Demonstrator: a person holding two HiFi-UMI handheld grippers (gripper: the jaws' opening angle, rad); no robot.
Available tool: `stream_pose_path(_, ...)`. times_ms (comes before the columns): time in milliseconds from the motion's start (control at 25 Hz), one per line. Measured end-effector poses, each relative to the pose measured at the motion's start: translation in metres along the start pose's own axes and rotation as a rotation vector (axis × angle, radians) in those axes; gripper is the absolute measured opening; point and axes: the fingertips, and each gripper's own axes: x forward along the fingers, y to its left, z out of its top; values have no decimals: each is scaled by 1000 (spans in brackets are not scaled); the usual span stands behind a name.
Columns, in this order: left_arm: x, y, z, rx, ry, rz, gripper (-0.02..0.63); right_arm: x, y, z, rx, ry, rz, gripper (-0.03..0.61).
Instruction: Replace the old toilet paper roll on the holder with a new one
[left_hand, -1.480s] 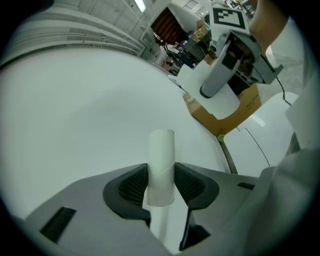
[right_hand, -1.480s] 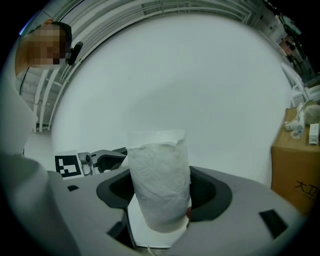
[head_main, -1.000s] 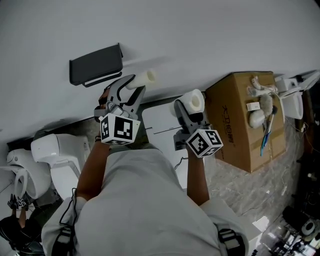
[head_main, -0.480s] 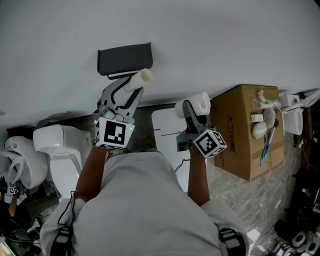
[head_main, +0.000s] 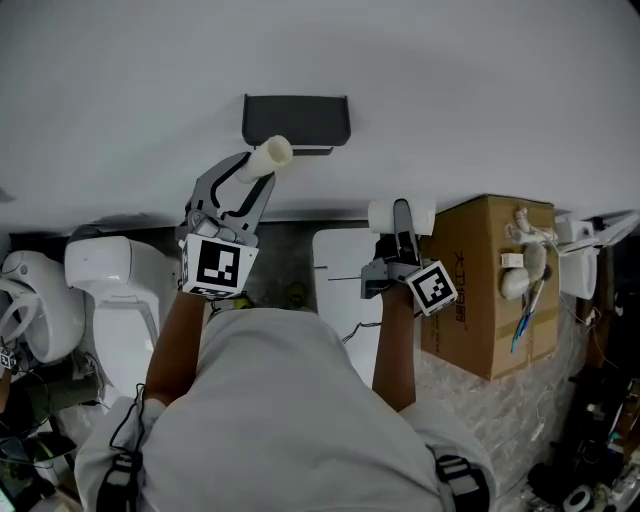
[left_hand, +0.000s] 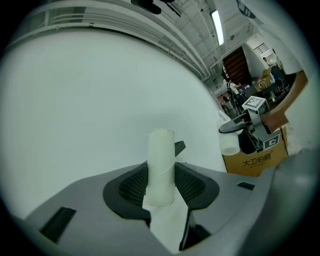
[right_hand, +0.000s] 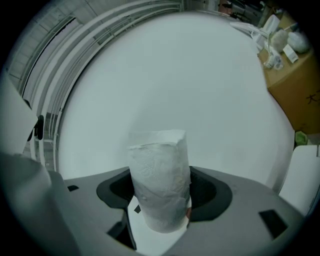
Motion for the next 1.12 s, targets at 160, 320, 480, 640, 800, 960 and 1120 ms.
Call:
stream_pose_path(160, -17, 27, -8, -11, 15, 66, 189, 17, 12, -7, 37, 1, 39, 309)
stream_pose_path(320, -34, 51, -15, -46, 21, 134, 189, 32, 16, -14, 114, -5, 67, 308)
stream_pose_path(480, -53, 71, -24, -83, 28, 188, 189, 46, 24, -20, 170, -10, 101, 307)
stream_pose_path(640, -71, 93, -35, -152, 28, 246, 189, 63, 26, -21, 210, -24, 114, 307)
stream_pose_path(800, -86, 110, -42, -198, 25, 295, 189, 81, 30, -18, 237, -45, 131, 307)
stream_pose_path(960, -103, 120, -49, -203, 38, 323, 189, 94, 28, -22, 292, -84, 105, 304)
stream_pose_path(1120, -114, 122, -52, -199, 65, 359, 189, 109, 16, -23, 355, -99, 85, 301)
